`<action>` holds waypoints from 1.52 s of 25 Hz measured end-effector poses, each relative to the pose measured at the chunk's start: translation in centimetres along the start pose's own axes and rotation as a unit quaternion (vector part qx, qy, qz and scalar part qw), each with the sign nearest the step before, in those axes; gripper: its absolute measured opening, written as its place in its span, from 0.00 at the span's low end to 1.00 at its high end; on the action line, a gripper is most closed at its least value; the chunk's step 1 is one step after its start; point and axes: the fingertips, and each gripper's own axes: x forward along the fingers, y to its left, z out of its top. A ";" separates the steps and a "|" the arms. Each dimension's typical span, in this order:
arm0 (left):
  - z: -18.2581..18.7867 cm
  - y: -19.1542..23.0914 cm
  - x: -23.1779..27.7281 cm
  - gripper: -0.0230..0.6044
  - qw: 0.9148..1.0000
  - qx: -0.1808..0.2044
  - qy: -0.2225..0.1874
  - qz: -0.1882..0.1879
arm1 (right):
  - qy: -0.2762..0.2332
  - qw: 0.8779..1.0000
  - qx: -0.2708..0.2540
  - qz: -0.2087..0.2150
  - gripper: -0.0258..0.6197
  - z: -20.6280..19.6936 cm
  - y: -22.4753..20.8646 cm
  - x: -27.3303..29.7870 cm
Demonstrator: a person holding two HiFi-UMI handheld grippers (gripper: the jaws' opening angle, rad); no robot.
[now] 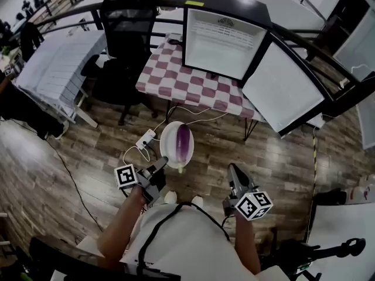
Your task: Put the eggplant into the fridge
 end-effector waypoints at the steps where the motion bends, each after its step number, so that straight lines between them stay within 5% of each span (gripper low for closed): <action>1: 0.1 0.0 0.0 0.08 1.000 0.001 0.001 0.000 | -0.003 1.000 0.007 0.001 0.05 0.1 0.0 0.0; 38: 6.6 0.7 -5.2 0.09 0.999 -0.011 0.018 -0.027 | -0.019 0.999 0.023 -0.023 0.05 -2.6 6.1 4.3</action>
